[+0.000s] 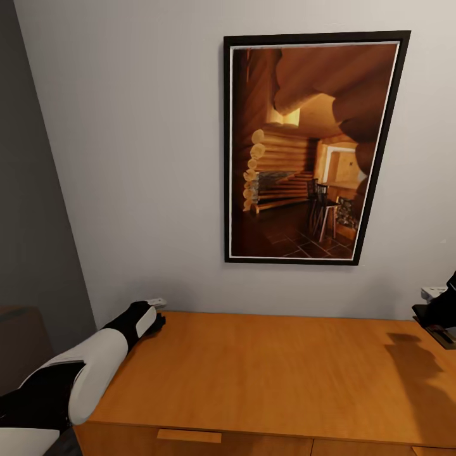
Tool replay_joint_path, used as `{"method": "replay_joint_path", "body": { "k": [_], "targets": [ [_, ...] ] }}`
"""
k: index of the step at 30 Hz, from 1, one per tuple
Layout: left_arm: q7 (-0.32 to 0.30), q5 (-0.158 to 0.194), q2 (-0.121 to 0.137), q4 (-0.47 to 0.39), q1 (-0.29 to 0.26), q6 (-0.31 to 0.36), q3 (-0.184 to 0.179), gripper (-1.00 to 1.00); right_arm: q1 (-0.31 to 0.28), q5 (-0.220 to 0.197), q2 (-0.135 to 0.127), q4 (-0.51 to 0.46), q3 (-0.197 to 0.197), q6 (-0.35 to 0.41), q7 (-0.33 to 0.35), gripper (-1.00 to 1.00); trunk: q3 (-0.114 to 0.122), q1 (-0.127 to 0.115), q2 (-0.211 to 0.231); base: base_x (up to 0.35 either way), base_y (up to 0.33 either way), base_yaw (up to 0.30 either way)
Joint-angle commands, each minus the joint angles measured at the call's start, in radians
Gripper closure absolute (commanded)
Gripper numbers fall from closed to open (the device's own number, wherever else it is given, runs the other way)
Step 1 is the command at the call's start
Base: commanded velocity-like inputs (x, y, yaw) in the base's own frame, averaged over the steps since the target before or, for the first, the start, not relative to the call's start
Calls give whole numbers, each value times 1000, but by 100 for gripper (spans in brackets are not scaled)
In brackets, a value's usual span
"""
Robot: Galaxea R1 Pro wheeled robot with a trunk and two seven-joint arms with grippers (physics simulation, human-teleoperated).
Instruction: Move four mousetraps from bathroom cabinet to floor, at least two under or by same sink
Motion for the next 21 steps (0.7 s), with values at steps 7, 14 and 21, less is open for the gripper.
{"method": "replay_joint_path", "body": {
  "k": [7,14,21],
  "targets": [
    [5,7,0,13,0,2,8,100,-1,8,-1,-1,3,1,10,100,-1,0,-1,0,0,0],
    [4,7,2,34,0,1,9,100,-1,8,3,-1,4,1,10,100,-1,0,-1,0,0,0],
    [4,5,2,34,-1,-1,9,100,-1,7,9,-1,3,1,10,100,-1,0,-1,0,0,0]
  ]
}}
